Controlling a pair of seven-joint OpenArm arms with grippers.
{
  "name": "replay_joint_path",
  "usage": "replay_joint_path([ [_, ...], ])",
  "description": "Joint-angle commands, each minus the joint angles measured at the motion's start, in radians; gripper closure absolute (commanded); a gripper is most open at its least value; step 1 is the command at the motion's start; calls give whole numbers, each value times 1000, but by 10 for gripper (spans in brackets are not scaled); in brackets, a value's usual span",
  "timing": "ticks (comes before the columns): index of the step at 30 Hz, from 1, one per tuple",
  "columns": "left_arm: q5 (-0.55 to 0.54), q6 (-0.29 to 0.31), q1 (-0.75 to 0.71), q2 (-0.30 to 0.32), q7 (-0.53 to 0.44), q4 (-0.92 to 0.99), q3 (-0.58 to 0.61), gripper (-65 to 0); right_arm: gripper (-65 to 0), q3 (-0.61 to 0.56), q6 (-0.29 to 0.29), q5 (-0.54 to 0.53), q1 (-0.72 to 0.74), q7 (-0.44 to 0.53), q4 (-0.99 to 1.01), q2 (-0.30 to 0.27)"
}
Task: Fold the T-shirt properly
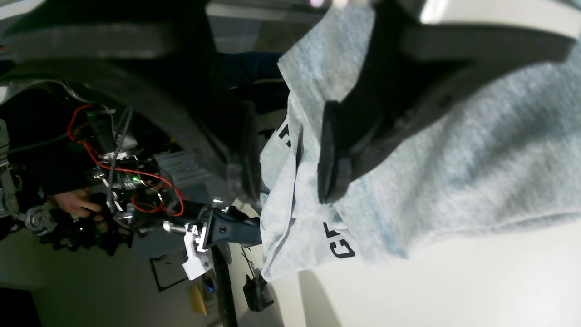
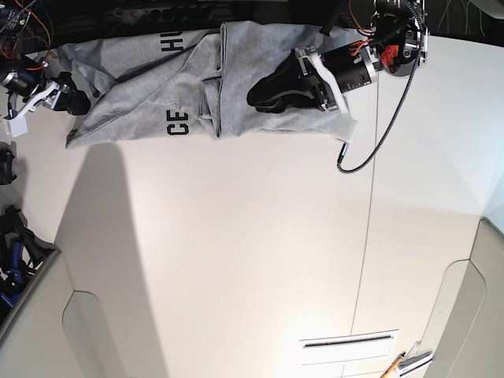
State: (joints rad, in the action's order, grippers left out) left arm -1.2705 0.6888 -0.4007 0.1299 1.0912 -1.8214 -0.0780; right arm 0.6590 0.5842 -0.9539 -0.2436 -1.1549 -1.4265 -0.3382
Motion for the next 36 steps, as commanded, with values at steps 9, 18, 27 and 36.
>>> replay_joint_path([
  [9, -3, 9, 2, 1, -18, -19, 0, -245, -360, 4, 26, -112, -1, -82, 19, -13],
  [18, 10, 9, 25, 1, -30, -19, 0, -245, -358, 4, 25, -128, -1, -89, 19, -13],
  [27, 19, 9, 35, 1, -33, -19, 0, -245, -7, 4, 22, -140, -1, -99, 19, -13],
  [36, 27, 9, 34, 1, -32, -19, -108, -245, 0, 4, 22, -242, 5, -122, -6, -13],
])
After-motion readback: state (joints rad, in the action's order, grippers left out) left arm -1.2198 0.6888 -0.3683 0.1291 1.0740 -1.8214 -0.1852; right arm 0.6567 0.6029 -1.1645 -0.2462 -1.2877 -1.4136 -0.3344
